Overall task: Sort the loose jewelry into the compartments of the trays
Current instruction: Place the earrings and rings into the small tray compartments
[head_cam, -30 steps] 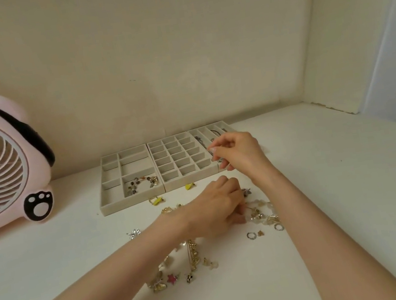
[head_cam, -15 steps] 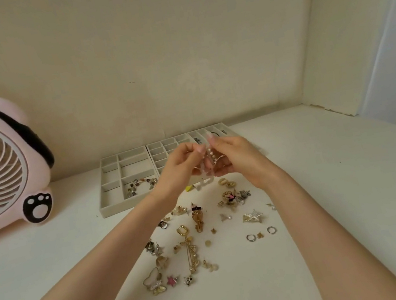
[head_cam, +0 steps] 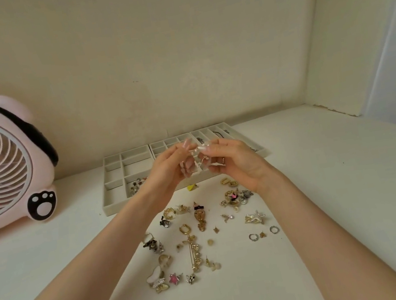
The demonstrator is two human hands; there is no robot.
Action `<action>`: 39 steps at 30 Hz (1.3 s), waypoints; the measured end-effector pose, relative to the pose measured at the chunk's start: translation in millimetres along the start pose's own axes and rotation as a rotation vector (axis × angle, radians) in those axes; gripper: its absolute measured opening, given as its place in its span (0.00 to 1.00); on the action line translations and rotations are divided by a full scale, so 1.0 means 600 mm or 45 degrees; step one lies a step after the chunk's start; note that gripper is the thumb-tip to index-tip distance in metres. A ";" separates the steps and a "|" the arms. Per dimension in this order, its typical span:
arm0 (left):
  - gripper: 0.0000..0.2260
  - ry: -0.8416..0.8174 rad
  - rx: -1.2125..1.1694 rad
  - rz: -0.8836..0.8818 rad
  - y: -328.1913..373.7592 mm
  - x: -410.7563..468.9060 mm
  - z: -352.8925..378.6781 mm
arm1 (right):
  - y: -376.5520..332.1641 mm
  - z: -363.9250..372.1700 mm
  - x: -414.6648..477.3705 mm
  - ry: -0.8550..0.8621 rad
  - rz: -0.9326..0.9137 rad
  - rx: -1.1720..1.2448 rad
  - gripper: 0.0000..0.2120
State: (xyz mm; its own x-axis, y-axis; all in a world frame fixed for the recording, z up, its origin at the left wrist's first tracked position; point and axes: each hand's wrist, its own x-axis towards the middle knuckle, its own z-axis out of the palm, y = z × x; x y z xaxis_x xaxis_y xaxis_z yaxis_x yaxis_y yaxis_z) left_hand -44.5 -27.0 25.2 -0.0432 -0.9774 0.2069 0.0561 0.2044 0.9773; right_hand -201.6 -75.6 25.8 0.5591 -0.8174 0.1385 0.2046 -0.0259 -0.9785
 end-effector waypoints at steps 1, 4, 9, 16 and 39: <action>0.20 -0.023 -0.017 0.000 -0.001 -0.001 -0.001 | 0.001 0.001 0.001 0.004 -0.008 0.053 0.02; 0.17 -0.083 -0.023 -0.016 -0.002 -0.005 -0.001 | -0.002 0.005 0.000 0.010 -0.064 0.169 0.04; 0.04 -0.090 0.030 -0.034 -0.001 -0.009 0.006 | -0.004 0.007 -0.002 0.027 -0.119 0.268 0.08; 0.02 0.001 -0.225 -0.072 0.008 0.003 -0.021 | -0.004 0.009 -0.003 0.179 -0.093 0.095 0.05; 0.04 0.283 1.596 -0.040 0.022 0.119 -0.202 | 0.024 0.019 0.004 0.373 0.006 -0.345 0.06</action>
State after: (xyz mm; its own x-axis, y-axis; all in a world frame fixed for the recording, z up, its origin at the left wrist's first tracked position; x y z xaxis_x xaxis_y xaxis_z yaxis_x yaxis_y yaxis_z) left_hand 74.2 -100.8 47.3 0.1468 -0.9457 0.2900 -0.9245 -0.0269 0.3803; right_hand -188.0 -71.4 13.5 0.2988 -0.9464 0.1226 -0.0390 -0.1404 -0.9893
